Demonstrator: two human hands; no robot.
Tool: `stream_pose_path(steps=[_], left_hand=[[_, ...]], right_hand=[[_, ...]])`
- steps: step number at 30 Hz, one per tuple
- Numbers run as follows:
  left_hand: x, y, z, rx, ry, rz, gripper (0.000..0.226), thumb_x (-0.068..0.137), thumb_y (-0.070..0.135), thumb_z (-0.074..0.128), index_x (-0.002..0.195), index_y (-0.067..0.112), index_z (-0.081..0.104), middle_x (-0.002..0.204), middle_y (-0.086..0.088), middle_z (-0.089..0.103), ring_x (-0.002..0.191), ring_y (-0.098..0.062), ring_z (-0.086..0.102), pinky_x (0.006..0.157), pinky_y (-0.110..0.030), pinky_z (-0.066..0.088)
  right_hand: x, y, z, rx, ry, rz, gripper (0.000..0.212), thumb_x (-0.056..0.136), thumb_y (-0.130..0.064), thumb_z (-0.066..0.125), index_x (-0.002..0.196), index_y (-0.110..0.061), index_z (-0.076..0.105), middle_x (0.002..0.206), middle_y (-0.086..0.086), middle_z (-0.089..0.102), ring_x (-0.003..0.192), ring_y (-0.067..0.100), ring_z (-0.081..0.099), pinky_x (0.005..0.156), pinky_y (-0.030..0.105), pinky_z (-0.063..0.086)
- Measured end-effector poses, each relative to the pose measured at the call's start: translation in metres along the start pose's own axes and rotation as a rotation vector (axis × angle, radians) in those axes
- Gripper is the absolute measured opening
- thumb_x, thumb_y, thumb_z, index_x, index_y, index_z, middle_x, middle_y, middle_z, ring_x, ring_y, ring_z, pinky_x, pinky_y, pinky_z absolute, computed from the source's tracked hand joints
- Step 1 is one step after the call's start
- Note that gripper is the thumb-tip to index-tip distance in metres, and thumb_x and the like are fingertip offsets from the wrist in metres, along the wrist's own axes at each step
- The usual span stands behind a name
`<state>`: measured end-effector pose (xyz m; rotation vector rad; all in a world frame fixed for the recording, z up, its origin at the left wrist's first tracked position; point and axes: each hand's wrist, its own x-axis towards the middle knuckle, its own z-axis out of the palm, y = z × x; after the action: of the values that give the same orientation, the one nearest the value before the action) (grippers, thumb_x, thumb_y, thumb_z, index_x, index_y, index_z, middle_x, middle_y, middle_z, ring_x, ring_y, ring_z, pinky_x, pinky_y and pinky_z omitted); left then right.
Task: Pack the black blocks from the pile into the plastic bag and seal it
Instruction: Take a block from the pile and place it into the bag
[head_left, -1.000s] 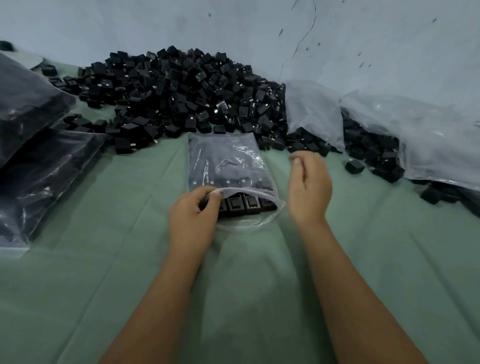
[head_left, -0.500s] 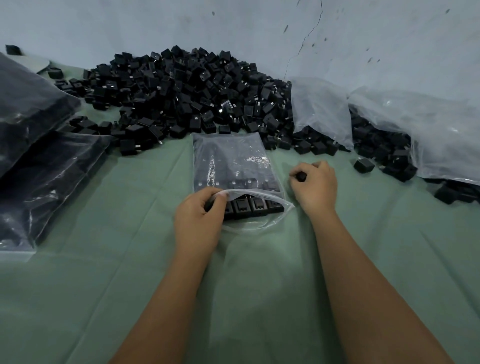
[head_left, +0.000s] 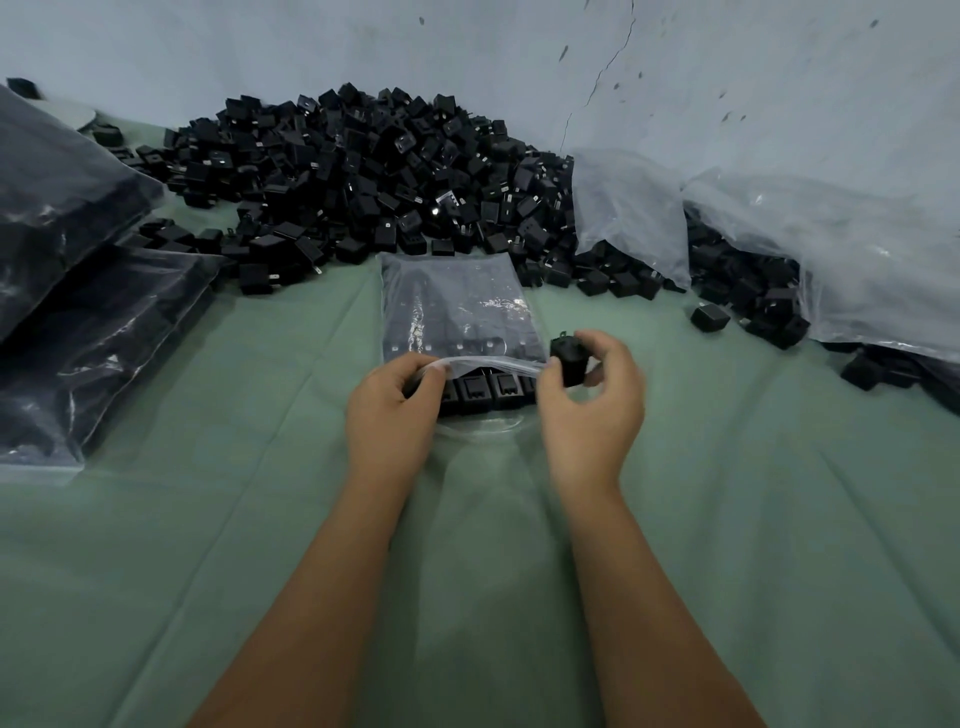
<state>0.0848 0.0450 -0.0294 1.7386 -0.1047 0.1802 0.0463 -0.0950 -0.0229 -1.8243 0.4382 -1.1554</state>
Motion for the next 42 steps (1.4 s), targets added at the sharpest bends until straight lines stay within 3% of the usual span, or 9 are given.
stream_pose_path(steps=[3, 7, 11, 15, 20, 26, 32, 36, 42], left_hand=[[-0.001, 0.001, -0.003, -0.01, -0.019, -0.001, 0.015, 0.091, 0.026, 0.061, 0.086, 0.025, 0.075, 0.079, 0.009, 0.073, 0.083, -0.014, 0.068, 0.081, -0.04, 0.055], [-0.004, 0.004, -0.005, -0.124, -0.022, -0.022, 0.018, 0.091, 0.016, 0.061, 0.094, 0.024, 0.078, 0.094, 0.008, 0.076, 0.095, -0.009, 0.069, 0.09, -0.039, 0.055], [-0.006, 0.005, -0.006, -0.159, 0.008, -0.04, 0.02, 0.092, 0.015, 0.062, 0.101, 0.027, 0.075, 0.119, 0.003, 0.069, 0.119, -0.006, 0.059, 0.106, -0.038, 0.045], [-0.006, 0.004, -0.006, -0.145, -0.01, -0.041, 0.021, 0.092, 0.014, 0.063, 0.108, 0.02, 0.075, 0.122, 0.001, 0.068, 0.119, -0.009, 0.06, 0.107, -0.038, 0.045], [-0.005, 0.002, -0.003, 0.051, -0.025, 0.085, 0.027, 0.088, 0.014, 0.069, 0.113, 0.024, 0.073, 0.121, 0.01, 0.068, 0.127, 0.002, 0.049, 0.111, -0.029, 0.039], [-0.003, 0.001, -0.003, 0.085, 0.002, 0.104, 0.024, 0.093, 0.011, 0.063, 0.114, 0.019, 0.073, 0.12, 0.008, 0.069, 0.123, -0.002, 0.054, 0.11, -0.027, 0.039], [-0.001, 0.001, -0.004, 0.021, 0.007, 0.032, 0.023, 0.094, 0.014, 0.062, 0.113, 0.021, 0.073, 0.116, 0.008, 0.07, 0.11, 0.004, 0.058, 0.097, -0.009, 0.04], [-0.001, 0.0, -0.005, 0.027, -0.004, 0.023, 0.024, 0.093, 0.015, 0.062, 0.113, 0.022, 0.073, 0.117, 0.01, 0.07, 0.11, 0.004, 0.059, 0.098, -0.011, 0.042], [-0.003, 0.001, -0.006, 0.024, -0.02, 0.031, 0.025, 0.091, 0.01, 0.062, 0.11, 0.021, 0.074, 0.109, 0.01, 0.071, 0.105, -0.003, 0.064, 0.098, -0.024, 0.048]], right_hand=[[-0.025, -0.015, 0.008, 0.099, -0.14, -0.058, 0.03, 0.075, -0.016, 0.064, 0.105, -0.021, 0.059, 0.1, -0.003, 0.058, 0.089, 0.007, 0.056, 0.079, 0.023, 0.049], [-0.035, -0.017, 0.016, -0.007, -0.356, -0.063, 0.019, 0.078, -0.023, 0.068, 0.098, -0.025, 0.069, 0.101, -0.008, 0.058, 0.09, 0.004, 0.059, 0.082, 0.027, 0.051], [-0.032, -0.013, 0.018, 0.004, -0.353, 0.069, 0.013, 0.08, -0.023, 0.074, 0.092, -0.026, 0.07, 0.095, -0.01, 0.068, 0.092, 0.011, 0.064, 0.084, 0.037, 0.052], [-0.033, -0.012, 0.02, 0.027, -0.324, 0.153, 0.022, 0.076, -0.027, 0.079, 0.073, -0.035, 0.058, 0.079, -0.014, 0.065, 0.075, 0.002, 0.062, 0.071, 0.022, 0.052], [-0.031, -0.011, 0.024, 0.043, -0.333, 0.227, 0.016, 0.08, -0.028, 0.076, 0.076, -0.02, 0.063, 0.08, -0.004, 0.067, 0.075, 0.011, 0.064, 0.073, 0.035, 0.054], [-0.033, -0.013, 0.022, 0.099, -0.384, 0.16, 0.014, 0.09, -0.008, 0.062, 0.098, -0.017, 0.069, 0.093, 0.001, 0.067, 0.079, 0.017, 0.067, 0.078, 0.036, 0.057], [-0.034, -0.014, 0.018, 0.069, -0.417, -0.022, 0.006, 0.084, 0.0, 0.066, 0.087, -0.005, 0.068, 0.092, 0.006, 0.062, 0.077, -0.003, 0.059, 0.077, 0.013, 0.05], [-0.033, -0.014, 0.018, -0.061, -0.447, -0.068, 0.008, 0.088, -0.002, 0.062, 0.092, -0.005, 0.069, 0.095, 0.007, 0.063, 0.081, 0.014, 0.06, 0.078, 0.028, 0.051], [-0.036, -0.017, 0.015, -0.243, -0.477, -0.171, 0.01, 0.087, -0.014, 0.06, 0.091, -0.017, 0.068, 0.094, -0.004, 0.064, 0.086, 0.015, 0.059, 0.071, 0.036, 0.05]])
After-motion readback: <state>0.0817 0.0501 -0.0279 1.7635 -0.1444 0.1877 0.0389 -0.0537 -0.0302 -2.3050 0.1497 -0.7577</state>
